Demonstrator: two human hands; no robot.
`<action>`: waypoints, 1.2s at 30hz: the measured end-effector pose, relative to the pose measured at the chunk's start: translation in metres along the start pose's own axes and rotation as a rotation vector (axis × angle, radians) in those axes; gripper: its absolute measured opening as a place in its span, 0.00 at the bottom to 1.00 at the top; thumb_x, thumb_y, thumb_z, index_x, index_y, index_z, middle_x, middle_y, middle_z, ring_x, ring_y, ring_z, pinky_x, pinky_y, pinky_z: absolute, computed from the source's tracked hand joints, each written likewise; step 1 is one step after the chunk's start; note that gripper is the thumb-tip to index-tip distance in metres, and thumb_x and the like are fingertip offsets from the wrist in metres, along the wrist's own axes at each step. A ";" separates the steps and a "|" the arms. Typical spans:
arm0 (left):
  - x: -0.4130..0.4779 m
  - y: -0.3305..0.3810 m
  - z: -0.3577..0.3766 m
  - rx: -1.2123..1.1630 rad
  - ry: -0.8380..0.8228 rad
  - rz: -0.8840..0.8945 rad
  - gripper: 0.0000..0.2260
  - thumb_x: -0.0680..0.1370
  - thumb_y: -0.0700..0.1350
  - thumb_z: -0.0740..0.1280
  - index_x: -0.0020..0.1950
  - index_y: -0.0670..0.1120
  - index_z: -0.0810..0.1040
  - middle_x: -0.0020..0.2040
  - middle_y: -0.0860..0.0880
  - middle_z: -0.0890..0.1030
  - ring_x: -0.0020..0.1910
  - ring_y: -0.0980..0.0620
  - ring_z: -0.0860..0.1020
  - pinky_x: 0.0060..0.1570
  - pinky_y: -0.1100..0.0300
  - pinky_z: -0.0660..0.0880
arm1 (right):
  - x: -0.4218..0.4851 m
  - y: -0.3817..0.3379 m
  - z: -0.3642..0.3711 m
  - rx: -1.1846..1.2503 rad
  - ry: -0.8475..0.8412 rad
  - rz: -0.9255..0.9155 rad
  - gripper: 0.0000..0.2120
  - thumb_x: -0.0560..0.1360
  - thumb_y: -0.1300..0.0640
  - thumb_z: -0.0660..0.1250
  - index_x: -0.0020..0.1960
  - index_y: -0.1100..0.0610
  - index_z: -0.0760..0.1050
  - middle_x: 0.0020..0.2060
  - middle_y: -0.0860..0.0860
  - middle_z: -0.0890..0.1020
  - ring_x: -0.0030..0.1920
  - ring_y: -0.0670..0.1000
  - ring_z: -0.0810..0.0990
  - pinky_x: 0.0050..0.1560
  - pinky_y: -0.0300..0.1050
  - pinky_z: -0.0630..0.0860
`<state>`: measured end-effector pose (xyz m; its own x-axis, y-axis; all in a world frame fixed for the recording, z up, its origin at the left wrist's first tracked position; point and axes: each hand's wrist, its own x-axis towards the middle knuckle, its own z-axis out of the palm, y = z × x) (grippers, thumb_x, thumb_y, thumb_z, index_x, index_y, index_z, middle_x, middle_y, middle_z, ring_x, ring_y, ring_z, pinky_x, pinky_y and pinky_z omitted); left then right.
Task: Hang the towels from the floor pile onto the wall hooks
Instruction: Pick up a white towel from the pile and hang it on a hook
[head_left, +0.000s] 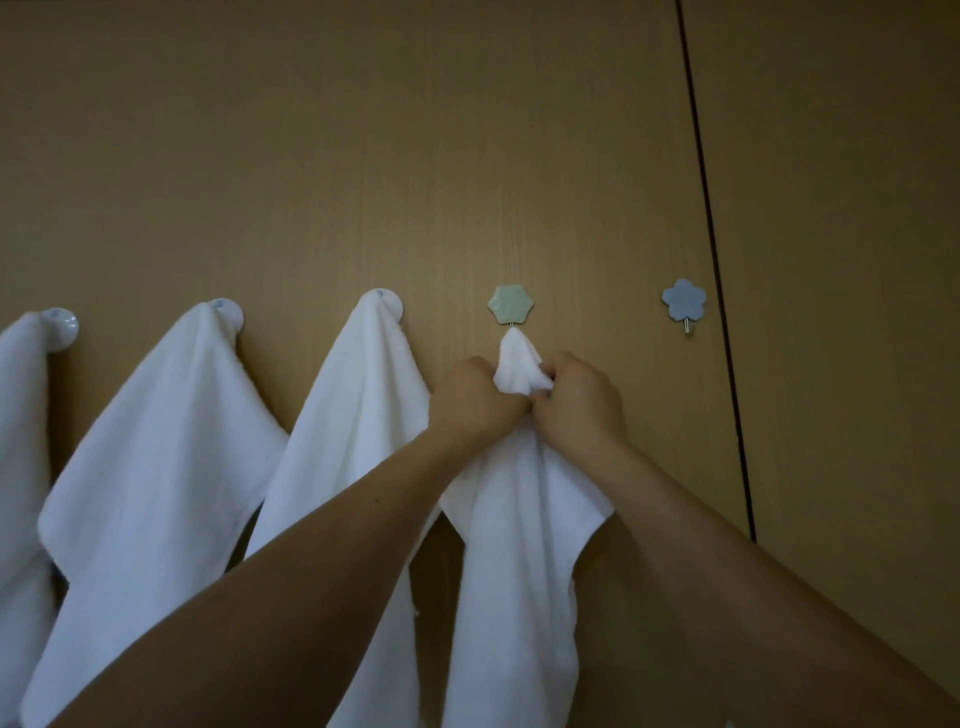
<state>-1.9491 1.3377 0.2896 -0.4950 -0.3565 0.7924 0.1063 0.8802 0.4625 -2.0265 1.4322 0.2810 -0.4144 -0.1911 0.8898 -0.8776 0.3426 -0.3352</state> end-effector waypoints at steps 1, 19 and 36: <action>-0.004 0.001 -0.001 -0.203 -0.029 -0.090 0.08 0.73 0.47 0.67 0.45 0.44 0.73 0.40 0.49 0.76 0.37 0.55 0.74 0.31 0.63 0.66 | -0.001 0.000 -0.003 0.154 -0.057 0.076 0.08 0.75 0.59 0.62 0.52 0.59 0.75 0.45 0.53 0.79 0.45 0.54 0.78 0.42 0.46 0.71; -0.096 -0.046 0.051 -0.028 0.136 0.103 0.34 0.78 0.58 0.60 0.77 0.45 0.51 0.75 0.45 0.60 0.73 0.48 0.61 0.71 0.53 0.61 | -0.091 0.043 0.016 0.183 0.001 0.217 0.21 0.80 0.42 0.56 0.64 0.56 0.68 0.52 0.50 0.78 0.51 0.52 0.79 0.47 0.46 0.75; -0.272 -0.111 0.082 0.252 -0.067 0.261 0.34 0.76 0.57 0.59 0.77 0.41 0.59 0.77 0.38 0.57 0.76 0.39 0.55 0.71 0.40 0.58 | -0.289 0.058 -0.014 0.105 -0.170 0.410 0.25 0.81 0.42 0.55 0.71 0.58 0.63 0.54 0.41 0.72 0.61 0.50 0.74 0.57 0.41 0.68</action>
<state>-1.8972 1.3621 -0.0099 -0.5355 -0.0954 0.8391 0.0251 0.9914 0.1287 -1.9539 1.5196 0.0085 -0.7589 -0.2106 0.6162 -0.6486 0.3282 -0.6867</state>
